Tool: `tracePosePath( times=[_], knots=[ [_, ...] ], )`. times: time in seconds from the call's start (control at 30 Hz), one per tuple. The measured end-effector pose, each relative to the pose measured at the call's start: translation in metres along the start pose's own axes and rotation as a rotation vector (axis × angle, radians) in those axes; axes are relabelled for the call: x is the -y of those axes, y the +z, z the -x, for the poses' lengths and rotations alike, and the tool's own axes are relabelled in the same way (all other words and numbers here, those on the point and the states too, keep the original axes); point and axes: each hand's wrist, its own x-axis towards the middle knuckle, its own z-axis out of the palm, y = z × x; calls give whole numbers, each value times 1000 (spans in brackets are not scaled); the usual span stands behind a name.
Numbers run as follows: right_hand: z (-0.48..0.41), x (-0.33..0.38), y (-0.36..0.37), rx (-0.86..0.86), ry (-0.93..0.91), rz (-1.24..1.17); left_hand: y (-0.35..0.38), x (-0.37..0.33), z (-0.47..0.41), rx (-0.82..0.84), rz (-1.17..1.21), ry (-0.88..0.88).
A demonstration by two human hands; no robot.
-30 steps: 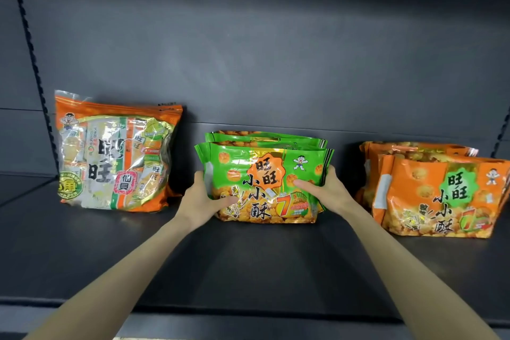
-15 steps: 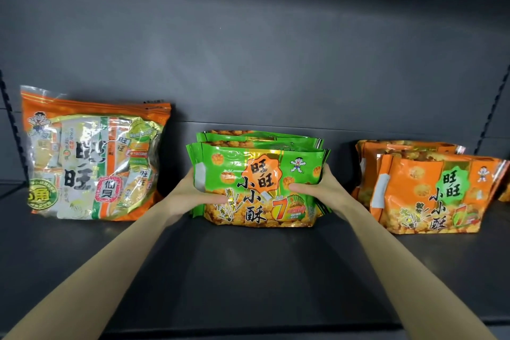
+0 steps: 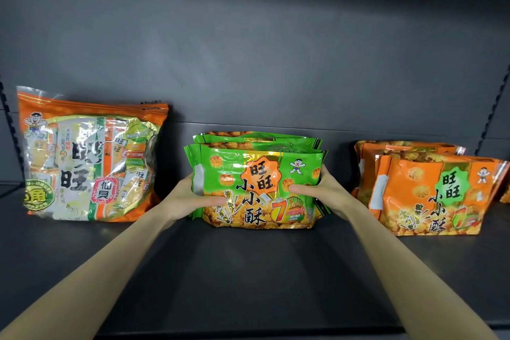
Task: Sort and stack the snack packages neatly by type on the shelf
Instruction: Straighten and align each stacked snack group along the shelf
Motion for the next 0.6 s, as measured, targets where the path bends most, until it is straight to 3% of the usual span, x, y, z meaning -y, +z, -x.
tracePosePath(
  times=[0.6],
  knots=[
    [1,-1,-11,-11,-6,39,11,-1,-1,6,-3,61]
  ],
)
